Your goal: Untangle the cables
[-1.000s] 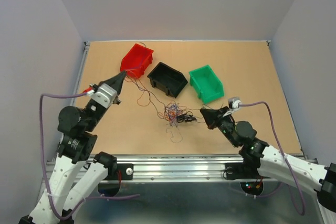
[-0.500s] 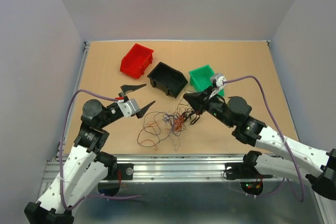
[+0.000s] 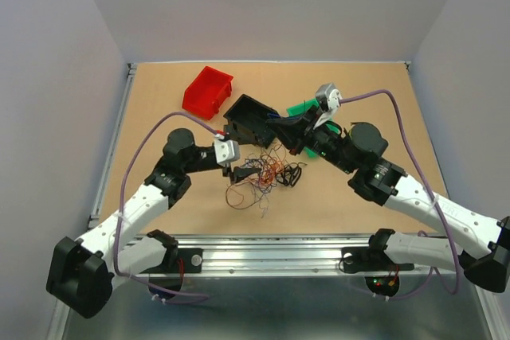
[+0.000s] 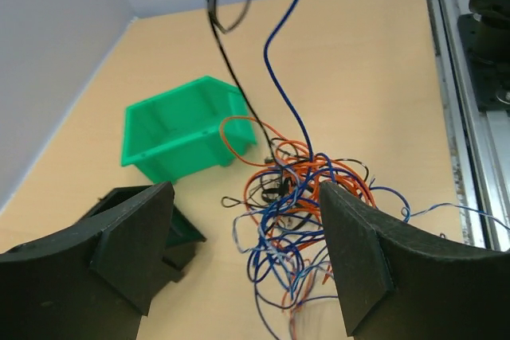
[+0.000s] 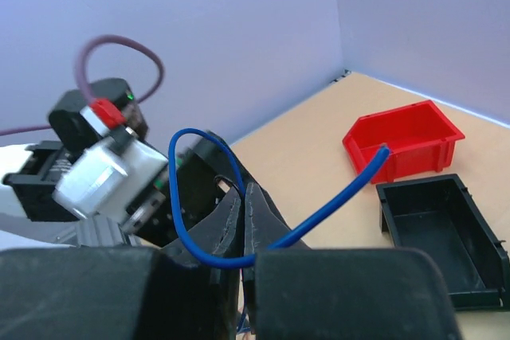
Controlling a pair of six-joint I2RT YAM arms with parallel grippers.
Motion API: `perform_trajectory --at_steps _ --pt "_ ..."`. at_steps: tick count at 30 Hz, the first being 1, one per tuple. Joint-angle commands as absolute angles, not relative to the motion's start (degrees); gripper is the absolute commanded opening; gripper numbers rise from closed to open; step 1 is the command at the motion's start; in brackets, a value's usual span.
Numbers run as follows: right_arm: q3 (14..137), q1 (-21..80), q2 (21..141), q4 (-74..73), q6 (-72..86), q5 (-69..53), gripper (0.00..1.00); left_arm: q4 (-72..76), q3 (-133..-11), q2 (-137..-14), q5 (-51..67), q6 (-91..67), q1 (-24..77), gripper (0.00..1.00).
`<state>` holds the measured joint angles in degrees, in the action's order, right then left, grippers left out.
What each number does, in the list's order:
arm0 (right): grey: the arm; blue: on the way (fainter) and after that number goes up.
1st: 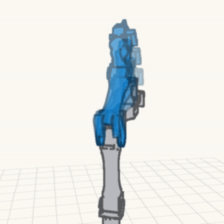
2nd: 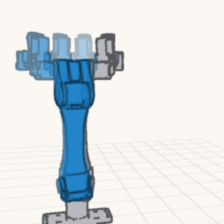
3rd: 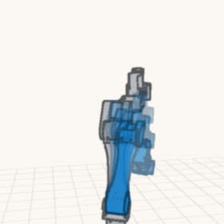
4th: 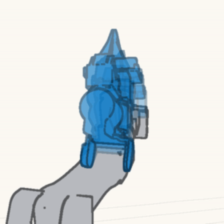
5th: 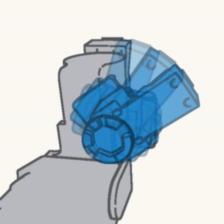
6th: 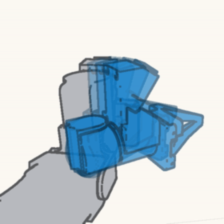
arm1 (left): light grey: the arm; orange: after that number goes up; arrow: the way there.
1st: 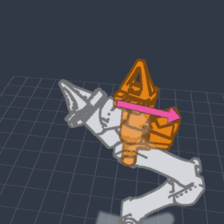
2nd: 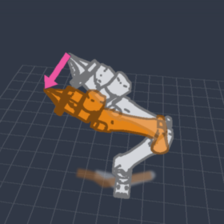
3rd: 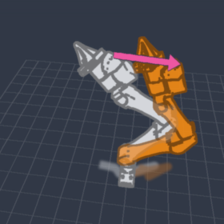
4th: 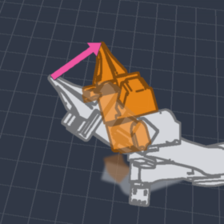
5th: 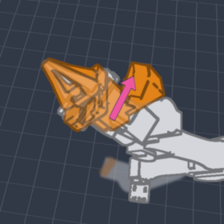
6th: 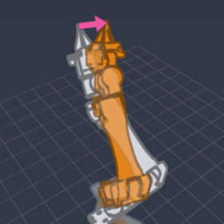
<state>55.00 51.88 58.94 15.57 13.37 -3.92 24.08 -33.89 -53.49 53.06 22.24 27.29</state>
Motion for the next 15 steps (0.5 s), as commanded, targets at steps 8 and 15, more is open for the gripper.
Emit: perform_trajectory --at_steps 8,15 --pt "67.67 52.29 58.27 17.40 12.04 -2.90 0.01 20.49 -37.18 -65.56 43.59 29.95 35.51 0.31" --pt "78.12 52.29 58.45 17.14 11.16 -0.45 0.01 15.31 -37.18 -65.30 41.67 33.38 35.68 0.00"
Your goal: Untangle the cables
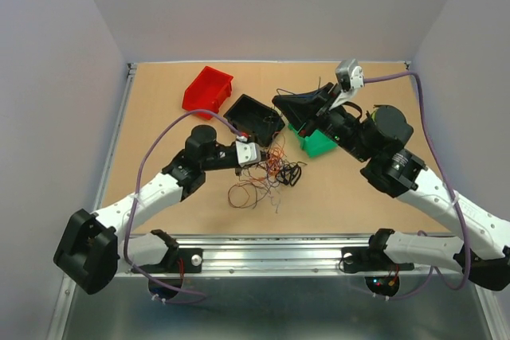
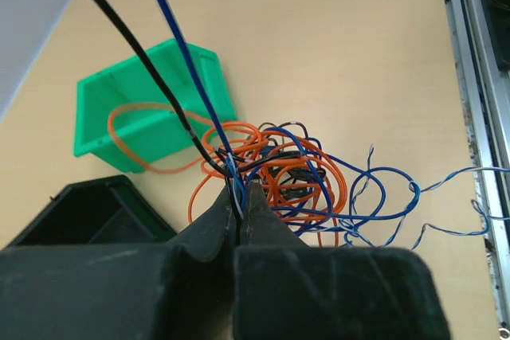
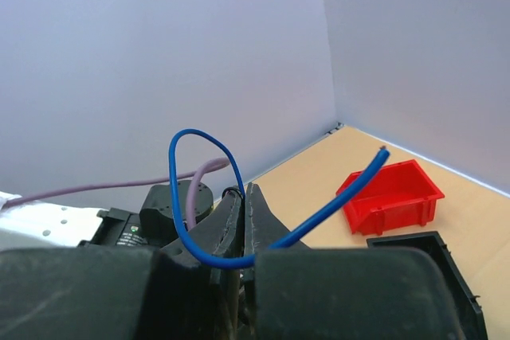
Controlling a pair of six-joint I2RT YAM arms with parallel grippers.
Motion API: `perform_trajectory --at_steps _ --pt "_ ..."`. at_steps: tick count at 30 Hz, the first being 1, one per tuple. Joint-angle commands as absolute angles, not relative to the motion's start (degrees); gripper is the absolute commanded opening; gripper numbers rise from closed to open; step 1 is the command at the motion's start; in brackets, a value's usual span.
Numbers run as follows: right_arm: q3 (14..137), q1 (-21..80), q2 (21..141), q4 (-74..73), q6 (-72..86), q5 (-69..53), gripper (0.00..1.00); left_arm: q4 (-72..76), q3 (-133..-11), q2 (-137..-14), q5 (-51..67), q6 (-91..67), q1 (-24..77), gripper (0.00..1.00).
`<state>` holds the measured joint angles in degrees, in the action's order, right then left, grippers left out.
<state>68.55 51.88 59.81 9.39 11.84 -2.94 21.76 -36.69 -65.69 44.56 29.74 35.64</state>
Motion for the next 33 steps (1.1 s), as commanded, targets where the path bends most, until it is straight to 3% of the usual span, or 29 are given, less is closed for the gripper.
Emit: perform_trajectory --at_steps 1,6,10,14,19,20,21,23,33 --pt "79.18 52.29 58.36 17.14 11.08 -0.27 0.01 14.51 -37.18 -64.69 40.36 34.09 35.68 0.00" --pt "80.87 52.29 55.56 17.14 10.46 4.73 0.00 13.80 -36.47 -59.08 34.90 33.49 35.42 0.00" --pt "70.69 52.21 49.84 14.16 11.33 3.70 0.04 13.71 -36.21 -52.57 39.54 28.84 32.53 0.04" --pt "60.31 52.21 46.59 10.02 11.34 0.44 0.36 11.96 -36.30 -51.06 43.32 29.35 32.43 0.17" --pt "50.47 52.29 46.14 9.23 9.23 5.52 0.46 6.26 -39.72 -55.45 45.96 31.20 32.34 0.22" --pt "49.58 52.29 46.23 9.23 9.23 6.15 0.53 5.63 -40.68 -56.24 46.31 31.29 32.34 0.22" --pt "48.87 52.29 46.49 9.14 9.14 6.07 0.67 5.19 -41.04 -56.42 46.75 31.46 32.34 0.21" --pt "46.94 52.21 48.16 7.92 8.09 2.91 0.76 4.57 -41.22 -55.64 47.19 31.38 32.26 0.19" --pt "48.07 52.29 62.39 5.01 0.53 -2.08 0.78 4.22 -41.48 -51.33 53.70 29.01 29.10 0.16"
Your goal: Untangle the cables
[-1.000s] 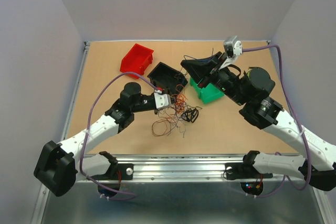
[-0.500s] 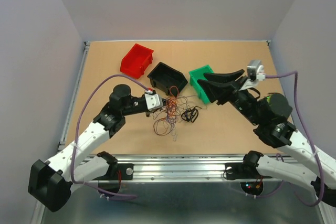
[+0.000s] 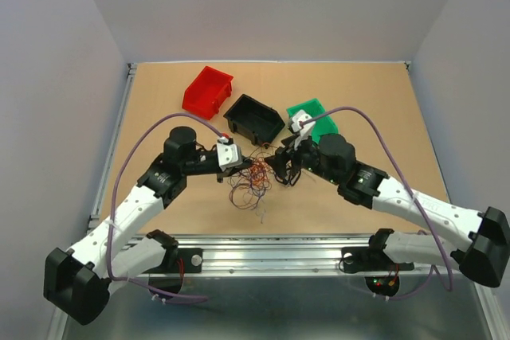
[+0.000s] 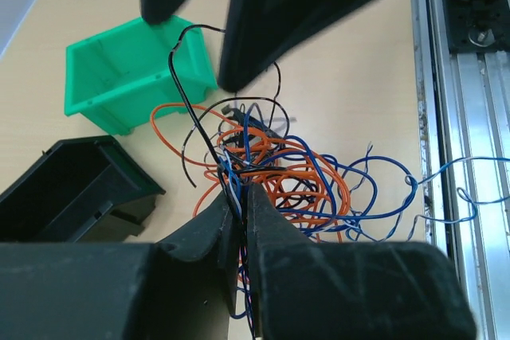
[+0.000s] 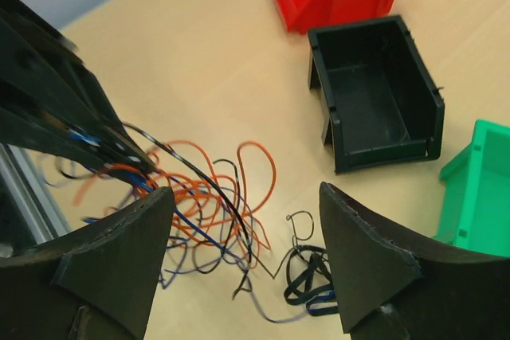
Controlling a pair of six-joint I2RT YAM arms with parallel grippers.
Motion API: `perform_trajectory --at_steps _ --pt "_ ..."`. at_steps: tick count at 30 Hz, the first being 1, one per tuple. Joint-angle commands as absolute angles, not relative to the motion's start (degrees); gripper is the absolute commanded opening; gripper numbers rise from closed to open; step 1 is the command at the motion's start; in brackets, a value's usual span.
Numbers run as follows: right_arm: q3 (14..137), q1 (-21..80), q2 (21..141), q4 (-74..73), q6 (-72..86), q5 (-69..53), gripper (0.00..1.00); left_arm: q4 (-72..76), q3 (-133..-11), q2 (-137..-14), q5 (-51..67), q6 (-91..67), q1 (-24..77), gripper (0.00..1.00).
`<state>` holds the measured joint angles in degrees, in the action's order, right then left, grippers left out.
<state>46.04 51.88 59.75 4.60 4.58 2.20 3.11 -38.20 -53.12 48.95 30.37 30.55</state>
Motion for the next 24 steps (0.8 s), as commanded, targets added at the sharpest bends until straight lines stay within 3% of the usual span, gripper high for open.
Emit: perform_trajectory --at_steps 1,11,13,18,20,24 --pt "48.42 52.29 63.36 5.01 -1.04 -3.41 0.78 4.22 -41.48 -51.24 53.96 28.92 28.74 0.15" --pt "52.56 52.29 73.03 7.99 -3.08 -16.69 0.76 11.24 -37.80 -46.33 52.48 24.44 27.33 0.15" --pt "52.56 52.29 73.56 9.84 -3.08 -19.06 0.62 12.13 -37.36 -45.88 51.68 24.08 27.16 0.15" --pt "52.29 52.21 73.30 10.99 -1.50 -16.10 0.08 14.23 -36.48 -44.04 48.36 23.38 27.16 0.15" --pt "52.64 52.21 72.08 7.59 1.99 -5.05 0.00 16.16 -35.86 -43.25 41.27 21.46 27.07 0.15" --pt "52.82 52.21 67.87 0.81 7.11 14.73 0.01 19.51 -35.16 -42.02 28.52 19.61 26.63 0.16"
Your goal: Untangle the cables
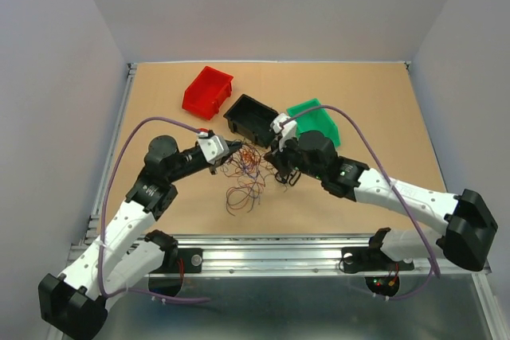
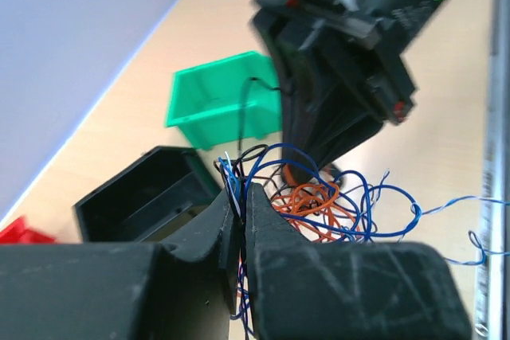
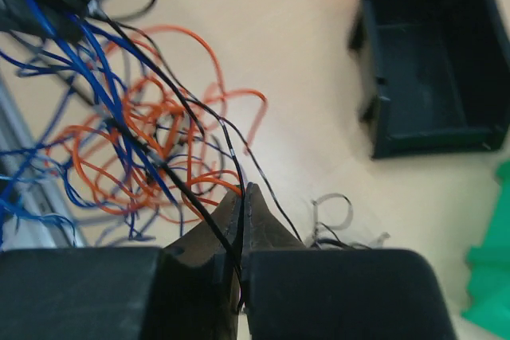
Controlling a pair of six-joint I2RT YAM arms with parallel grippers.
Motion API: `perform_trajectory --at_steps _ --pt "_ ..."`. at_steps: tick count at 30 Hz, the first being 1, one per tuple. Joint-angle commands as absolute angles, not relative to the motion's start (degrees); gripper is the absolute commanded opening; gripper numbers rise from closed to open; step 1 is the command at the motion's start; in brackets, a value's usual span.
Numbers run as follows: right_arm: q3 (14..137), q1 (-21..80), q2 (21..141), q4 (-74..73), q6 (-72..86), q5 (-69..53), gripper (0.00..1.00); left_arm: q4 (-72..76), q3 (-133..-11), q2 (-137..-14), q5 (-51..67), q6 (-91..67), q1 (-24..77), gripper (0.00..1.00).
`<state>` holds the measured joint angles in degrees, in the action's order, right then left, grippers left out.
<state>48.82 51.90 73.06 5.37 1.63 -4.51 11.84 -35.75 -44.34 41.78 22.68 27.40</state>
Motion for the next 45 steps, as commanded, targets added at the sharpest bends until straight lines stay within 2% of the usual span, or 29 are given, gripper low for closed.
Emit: perform_trajectory --at_steps 1,4,6,10,13,14,17,20,21,23,25,26,30,35,45 --pt "52.21 52.29 66.63 -2.60 8.08 17.64 0.00 20.56 -35.07 -41.75 26.39 19.34 26.46 0.16" --pt "50.54 52.29 60.22 -8.69 13.51 29.60 0.01 22.23 -34.54 -40.35 18.30 18.72 26.10 0.17" --pt "49.22 52.29 55.83 -10.98 15.11 31.46 0.01 22.85 -34.02 -39.03 14.51 18.28 25.58 0.19" --pt "45.80 52.29 44.76 -14.32 17.48 31.55 0.01 23.20 -33.14 -37.18 14.95 18.89 25.14 0.27" --pt "44.56 52.29 39.38 -16.43 19.34 33.84 0.00 25.66 -32.87 -37.53 4.52 18.37 25.14 0.27" --pt "44.30 52.29 38.07 -16.78 20.21 36.62 0.01 26.19 -33.31 -38.05 -3.70 17.50 24.79 0.27" --pt "44.03 52.29 36.92 -16.96 20.22 37.11 0.01 27.25 -33.40 -36.66 -8.53 15.82 22.78 0.27" --pt "44.21 52.29 37.18 -15.39 18.03 27.74 0.01 26.63 -31.47 -33.41 5.48 17.22 21.89 0.27" --pt "44.12 52.29 37.53 -14.42 17.15 25.08 0.01 26.37 -30.42 -31.05 13.54 18.62 21.80 0.27" --pt "43.33 52.29 37.79 -11.26 14.95 18.06 0.01 25.32 -29.54 -27.97 20.62 19.77 21.80 0.33" --pt "42.98 52.21 38.75 -8.98 13.20 11.30 0.02 24.00 -28.39 -26.81 30.38 21.27 21.80 0.49" --pt "42.89 52.29 39.72 -7.14 12.23 6.90 0.06 22.78 -28.13 -26.98 39.02 22.84 21.88 0.59" --pt "43.50 52.29 44.72 -2.57 9.50 -5.24 0.08 20.75 -29.00 -32.15 46.39 24.87 21.89 0.69" --pt "44.30 52.29 48.68 2.80 8.70 -10.28 0.09 20.30 -30.76 -41.02 52.02 25.66 22.06 0.75" --pt "46.41 52.29 55.81 6.33 7.91 -15.64 0.10 21.53 -32.34 -47.02 62.75 24.87 24.08 0.75"
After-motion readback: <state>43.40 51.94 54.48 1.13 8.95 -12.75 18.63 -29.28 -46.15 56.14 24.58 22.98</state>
